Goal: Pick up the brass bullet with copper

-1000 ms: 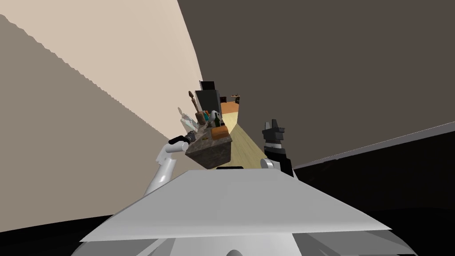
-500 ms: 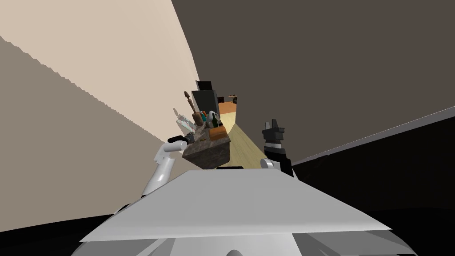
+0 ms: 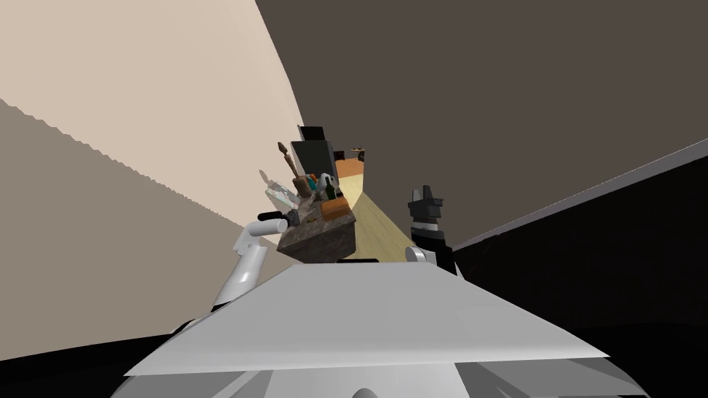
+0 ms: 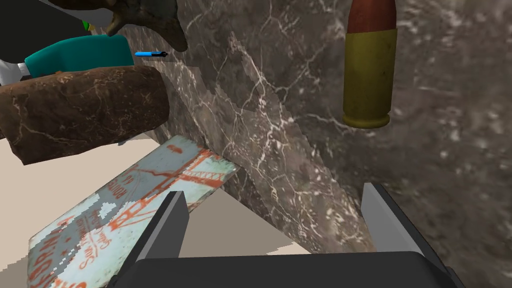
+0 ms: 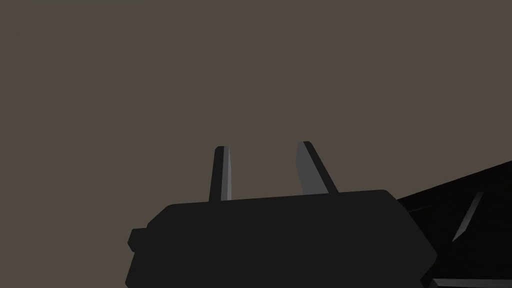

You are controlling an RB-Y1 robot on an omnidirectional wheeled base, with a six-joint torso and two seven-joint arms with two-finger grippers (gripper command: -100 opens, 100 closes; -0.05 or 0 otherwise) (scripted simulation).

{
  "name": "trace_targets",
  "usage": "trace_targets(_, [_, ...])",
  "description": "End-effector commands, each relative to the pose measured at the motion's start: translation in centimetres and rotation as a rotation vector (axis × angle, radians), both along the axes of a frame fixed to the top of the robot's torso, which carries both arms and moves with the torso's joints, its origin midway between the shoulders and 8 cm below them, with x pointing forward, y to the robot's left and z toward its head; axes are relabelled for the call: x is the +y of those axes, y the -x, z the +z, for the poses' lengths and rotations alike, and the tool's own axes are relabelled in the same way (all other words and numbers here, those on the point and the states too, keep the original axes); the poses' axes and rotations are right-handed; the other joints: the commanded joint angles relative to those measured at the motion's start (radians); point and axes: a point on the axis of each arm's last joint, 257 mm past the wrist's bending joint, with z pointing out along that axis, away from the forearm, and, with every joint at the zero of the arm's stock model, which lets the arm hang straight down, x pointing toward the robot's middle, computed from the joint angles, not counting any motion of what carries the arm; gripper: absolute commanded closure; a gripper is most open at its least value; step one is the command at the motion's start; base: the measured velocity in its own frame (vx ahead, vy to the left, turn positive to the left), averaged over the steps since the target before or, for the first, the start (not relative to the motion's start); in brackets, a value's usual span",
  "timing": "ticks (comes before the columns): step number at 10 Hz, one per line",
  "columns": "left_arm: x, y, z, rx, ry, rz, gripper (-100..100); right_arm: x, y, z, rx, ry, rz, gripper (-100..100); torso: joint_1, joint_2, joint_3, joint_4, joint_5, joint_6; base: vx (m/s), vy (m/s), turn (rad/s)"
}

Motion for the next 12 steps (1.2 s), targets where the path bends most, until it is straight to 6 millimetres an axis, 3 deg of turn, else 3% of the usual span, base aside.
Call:
trace_targets(1, [0.6, 0.7, -0.7, 0.046, 0.015, 0.022, -100, 0.0, 0.0, 0.0, 0.0, 0.0, 0.0, 0, 0.0, 0.0, 0.0, 0.0, 0.0, 0.0, 0.009, -0.01, -0.104])
trace_targets(7, [2.3, 3.5, -2.6, 0.182, 0.061, 0.093, -100, 0.0, 0.0, 0.0, 0.0, 0.0, 0.0, 0, -0.001, 0.002, 0.001, 0.0, 0.0, 0.0, 0.012, -0.007, -0.089])
trace_targets(12, [2.3, 3.5, -2.6, 0.182, 0.061, 0.093, -100, 0.0, 0.0, 0.0, 0.0, 0.0, 0.0, 0, 0.001, 0.0, 0.0, 0.0, 0.0, 0.0, 0.007, 0.002, -0.008])
